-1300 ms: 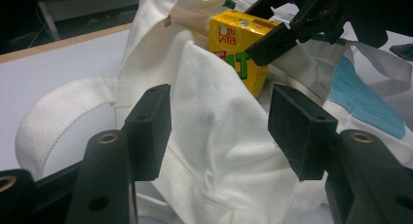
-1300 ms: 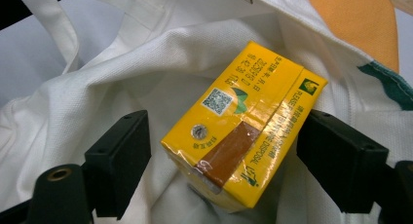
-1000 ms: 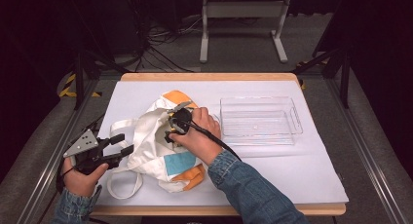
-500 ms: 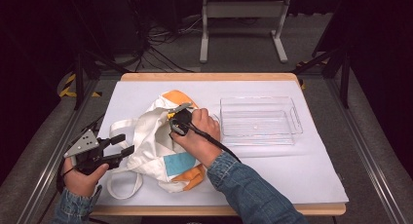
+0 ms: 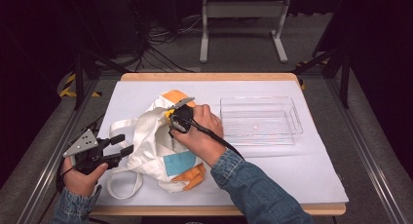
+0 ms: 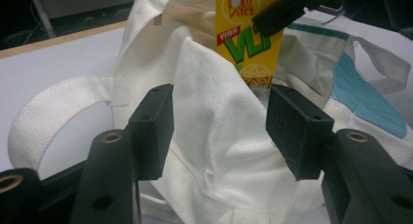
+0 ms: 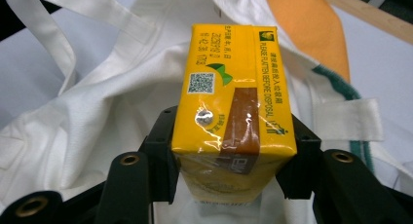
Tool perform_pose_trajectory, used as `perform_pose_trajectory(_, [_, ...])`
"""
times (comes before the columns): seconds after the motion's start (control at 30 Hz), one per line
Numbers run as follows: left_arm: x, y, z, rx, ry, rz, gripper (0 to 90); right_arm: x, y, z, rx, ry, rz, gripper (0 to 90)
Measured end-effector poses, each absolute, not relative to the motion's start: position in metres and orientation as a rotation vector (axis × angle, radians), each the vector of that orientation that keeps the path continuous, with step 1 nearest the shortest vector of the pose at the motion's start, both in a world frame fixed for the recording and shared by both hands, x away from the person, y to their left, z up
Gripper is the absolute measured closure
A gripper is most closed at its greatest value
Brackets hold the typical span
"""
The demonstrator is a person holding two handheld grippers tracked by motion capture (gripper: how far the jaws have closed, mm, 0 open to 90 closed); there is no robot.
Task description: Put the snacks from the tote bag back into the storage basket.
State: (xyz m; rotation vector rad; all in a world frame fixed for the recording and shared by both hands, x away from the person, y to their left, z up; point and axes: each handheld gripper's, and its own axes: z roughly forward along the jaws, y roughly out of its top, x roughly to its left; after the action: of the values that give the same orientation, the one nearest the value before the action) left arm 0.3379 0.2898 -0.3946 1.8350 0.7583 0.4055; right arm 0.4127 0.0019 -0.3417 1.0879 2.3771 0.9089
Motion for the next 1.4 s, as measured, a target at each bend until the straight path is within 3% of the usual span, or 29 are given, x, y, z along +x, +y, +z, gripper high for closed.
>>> perform_pose_trajectory(0.5, [0.344,0.289,-0.395,1.825,0.752,0.384,44.7,0.408,-0.024,-0.289,1.048,2.394,1.009,51.0])
perform_pose_trajectory(1.4, [0.342,0.289,-0.394,1.832,0.75,0.389,43.7,0.408,-0.112,-0.241,0.917,2.536,1.081,51.0])
